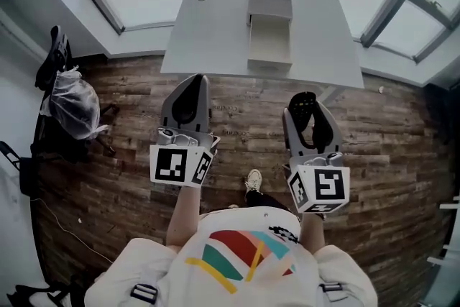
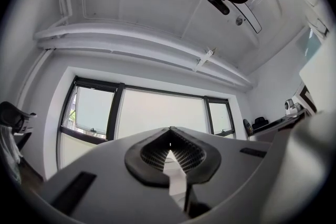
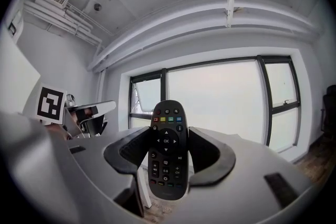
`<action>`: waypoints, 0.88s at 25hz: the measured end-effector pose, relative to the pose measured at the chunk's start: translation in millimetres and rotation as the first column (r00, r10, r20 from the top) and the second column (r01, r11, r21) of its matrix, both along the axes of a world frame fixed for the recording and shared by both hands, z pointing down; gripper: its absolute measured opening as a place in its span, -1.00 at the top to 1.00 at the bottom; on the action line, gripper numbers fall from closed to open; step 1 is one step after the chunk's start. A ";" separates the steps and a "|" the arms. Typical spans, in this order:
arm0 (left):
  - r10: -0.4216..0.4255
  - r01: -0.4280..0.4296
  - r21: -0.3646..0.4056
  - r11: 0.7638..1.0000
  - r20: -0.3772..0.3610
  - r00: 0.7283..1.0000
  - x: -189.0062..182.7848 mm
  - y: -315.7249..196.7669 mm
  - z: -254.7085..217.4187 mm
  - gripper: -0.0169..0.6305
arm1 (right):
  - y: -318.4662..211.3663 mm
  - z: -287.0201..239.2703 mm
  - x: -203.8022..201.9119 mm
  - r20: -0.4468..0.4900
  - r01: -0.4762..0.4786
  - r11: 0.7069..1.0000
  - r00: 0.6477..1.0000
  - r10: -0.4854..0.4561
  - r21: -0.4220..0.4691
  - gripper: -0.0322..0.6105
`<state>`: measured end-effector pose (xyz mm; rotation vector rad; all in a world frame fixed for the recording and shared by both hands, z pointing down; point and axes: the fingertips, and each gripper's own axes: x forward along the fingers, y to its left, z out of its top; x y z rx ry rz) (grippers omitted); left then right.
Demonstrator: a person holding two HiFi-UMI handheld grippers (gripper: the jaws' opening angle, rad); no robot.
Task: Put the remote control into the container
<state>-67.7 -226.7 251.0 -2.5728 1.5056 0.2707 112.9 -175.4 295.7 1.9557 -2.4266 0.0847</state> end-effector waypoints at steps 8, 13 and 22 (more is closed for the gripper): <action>-0.020 0.020 0.019 1.000 0.006 1.000 38.6 -41.2 -5.2 0.93 | -46.2 -5.0 38.5 0.005 0.029 0.999 1.000 -0.029 0.036 0.17; -0.033 0.033 0.011 0.999 0.026 0.999 51.5 -51.4 -4.1 0.92 | -64.4 -0.3 49.6 0.016 0.045 0.999 0.999 -0.046 0.020 0.17; -0.048 0.048 -0.033 0.998 0.017 0.999 51.6 -93.7 18.2 0.93 | -102.9 26.8 44.0 0.018 0.067 0.997 0.998 -0.066 -0.047 0.17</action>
